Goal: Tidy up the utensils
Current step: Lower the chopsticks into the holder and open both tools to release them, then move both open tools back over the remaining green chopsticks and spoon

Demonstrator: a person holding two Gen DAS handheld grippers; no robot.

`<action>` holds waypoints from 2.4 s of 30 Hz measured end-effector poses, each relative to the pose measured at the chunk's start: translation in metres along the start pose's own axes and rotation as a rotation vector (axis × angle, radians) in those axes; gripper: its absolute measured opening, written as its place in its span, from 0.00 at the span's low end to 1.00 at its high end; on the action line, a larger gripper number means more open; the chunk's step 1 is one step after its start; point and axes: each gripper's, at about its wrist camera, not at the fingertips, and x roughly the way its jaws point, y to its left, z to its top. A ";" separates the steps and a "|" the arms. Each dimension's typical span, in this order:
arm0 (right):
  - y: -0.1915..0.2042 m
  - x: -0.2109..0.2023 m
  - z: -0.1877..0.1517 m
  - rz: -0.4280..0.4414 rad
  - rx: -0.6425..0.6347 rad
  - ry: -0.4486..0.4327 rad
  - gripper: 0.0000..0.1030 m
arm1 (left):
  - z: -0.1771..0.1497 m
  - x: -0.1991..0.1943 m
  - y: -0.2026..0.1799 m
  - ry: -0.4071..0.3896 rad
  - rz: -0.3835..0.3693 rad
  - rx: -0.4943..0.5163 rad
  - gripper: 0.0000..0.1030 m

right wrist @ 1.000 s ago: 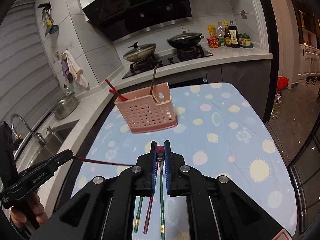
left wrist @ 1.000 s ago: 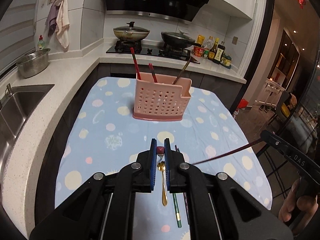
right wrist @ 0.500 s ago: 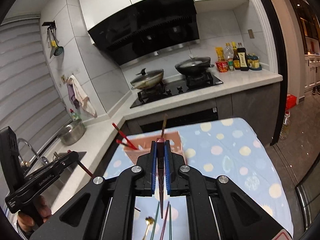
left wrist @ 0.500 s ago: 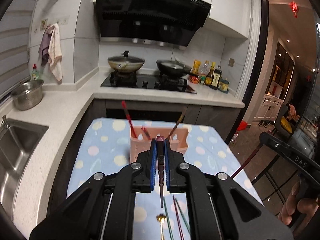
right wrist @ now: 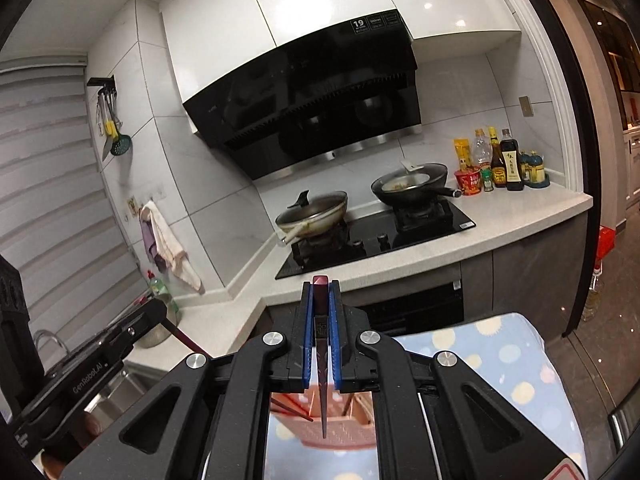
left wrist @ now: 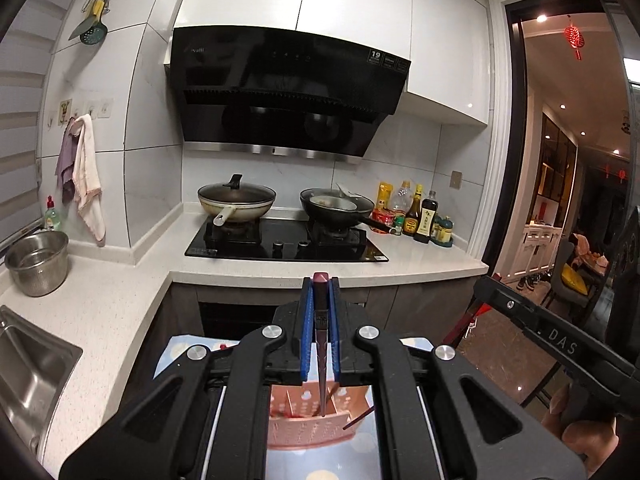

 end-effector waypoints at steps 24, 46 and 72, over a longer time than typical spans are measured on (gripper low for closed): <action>-0.024 0.109 -0.065 -0.043 0.019 0.196 0.10 | -0.052 0.094 0.039 0.157 0.015 -0.051 0.07; -0.009 0.036 -0.094 -0.088 -0.101 0.215 0.50 | -0.073 0.033 0.038 0.172 0.086 -0.041 0.34; -0.031 -0.104 -0.308 -0.190 -0.160 0.597 0.48 | -0.274 -0.074 0.013 0.533 0.112 -0.011 0.34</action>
